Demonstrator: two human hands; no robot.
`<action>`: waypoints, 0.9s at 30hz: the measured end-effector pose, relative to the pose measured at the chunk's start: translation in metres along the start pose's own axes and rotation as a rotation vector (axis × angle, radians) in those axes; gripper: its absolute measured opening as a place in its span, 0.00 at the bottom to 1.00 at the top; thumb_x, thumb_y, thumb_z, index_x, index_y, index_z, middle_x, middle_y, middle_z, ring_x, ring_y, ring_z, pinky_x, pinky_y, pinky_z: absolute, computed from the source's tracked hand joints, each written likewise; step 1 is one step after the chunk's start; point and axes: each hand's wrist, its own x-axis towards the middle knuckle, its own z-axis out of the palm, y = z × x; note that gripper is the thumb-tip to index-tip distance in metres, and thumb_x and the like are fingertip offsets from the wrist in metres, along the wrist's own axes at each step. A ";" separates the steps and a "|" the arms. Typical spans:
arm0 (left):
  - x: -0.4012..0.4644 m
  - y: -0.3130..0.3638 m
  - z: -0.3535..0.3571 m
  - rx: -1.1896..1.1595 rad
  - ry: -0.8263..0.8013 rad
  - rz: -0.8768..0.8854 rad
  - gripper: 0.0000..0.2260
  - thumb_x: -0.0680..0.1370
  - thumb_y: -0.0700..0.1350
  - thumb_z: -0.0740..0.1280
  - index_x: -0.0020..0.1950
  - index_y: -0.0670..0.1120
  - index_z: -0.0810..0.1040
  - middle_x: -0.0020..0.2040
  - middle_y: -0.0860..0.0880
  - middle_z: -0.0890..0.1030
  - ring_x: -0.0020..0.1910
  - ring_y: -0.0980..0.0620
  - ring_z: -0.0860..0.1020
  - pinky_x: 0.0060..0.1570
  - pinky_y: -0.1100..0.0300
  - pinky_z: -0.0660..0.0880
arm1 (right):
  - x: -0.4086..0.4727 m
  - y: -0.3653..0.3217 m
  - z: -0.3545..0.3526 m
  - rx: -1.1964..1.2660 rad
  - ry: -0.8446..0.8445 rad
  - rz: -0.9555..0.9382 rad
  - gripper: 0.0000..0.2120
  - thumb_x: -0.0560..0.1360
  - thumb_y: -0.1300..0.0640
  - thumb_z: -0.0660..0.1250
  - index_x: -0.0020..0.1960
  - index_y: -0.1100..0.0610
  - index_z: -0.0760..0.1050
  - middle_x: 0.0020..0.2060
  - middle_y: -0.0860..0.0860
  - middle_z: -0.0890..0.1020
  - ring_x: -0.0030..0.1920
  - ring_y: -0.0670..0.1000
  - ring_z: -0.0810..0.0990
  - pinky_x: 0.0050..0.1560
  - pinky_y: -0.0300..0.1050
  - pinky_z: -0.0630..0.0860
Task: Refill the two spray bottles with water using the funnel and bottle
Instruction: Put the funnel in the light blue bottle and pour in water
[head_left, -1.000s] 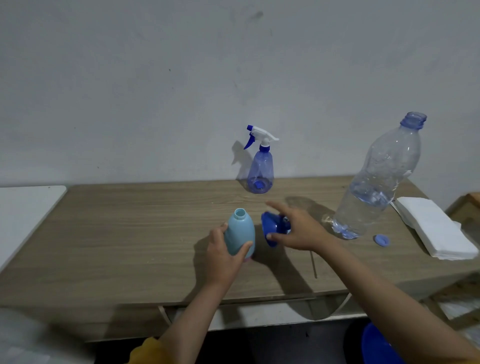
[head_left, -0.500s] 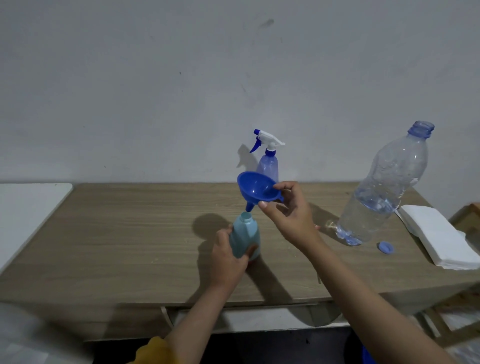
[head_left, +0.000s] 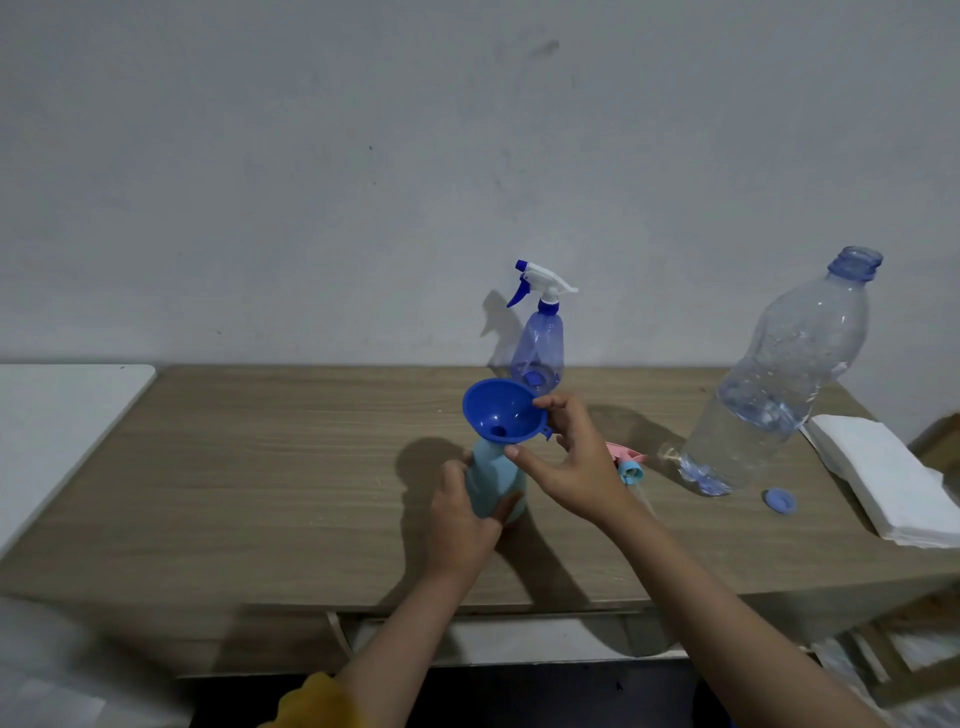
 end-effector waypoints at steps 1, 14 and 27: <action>0.000 0.001 0.000 -0.016 0.005 -0.002 0.26 0.69 0.47 0.74 0.63 0.46 0.67 0.57 0.49 0.76 0.55 0.50 0.75 0.41 0.64 0.66 | -0.001 -0.001 0.000 0.005 -0.003 -0.006 0.26 0.68 0.54 0.76 0.60 0.48 0.67 0.58 0.46 0.78 0.59 0.42 0.77 0.53 0.23 0.68; -0.004 0.022 0.011 -0.255 0.196 -0.006 0.48 0.60 0.51 0.81 0.71 0.43 0.57 0.66 0.49 0.68 0.66 0.50 0.69 0.62 0.58 0.68 | -0.027 0.013 -0.043 -0.049 0.322 -0.164 0.22 0.70 0.52 0.73 0.62 0.52 0.70 0.54 0.43 0.77 0.57 0.45 0.78 0.55 0.36 0.74; 0.020 0.065 0.017 -0.360 0.365 0.115 0.50 0.59 0.45 0.81 0.74 0.46 0.55 0.68 0.52 0.65 0.64 0.55 0.68 0.58 0.70 0.65 | 0.021 0.067 -0.200 -0.371 0.825 -0.234 0.49 0.62 0.43 0.78 0.74 0.48 0.54 0.68 0.63 0.65 0.69 0.59 0.65 0.66 0.44 0.64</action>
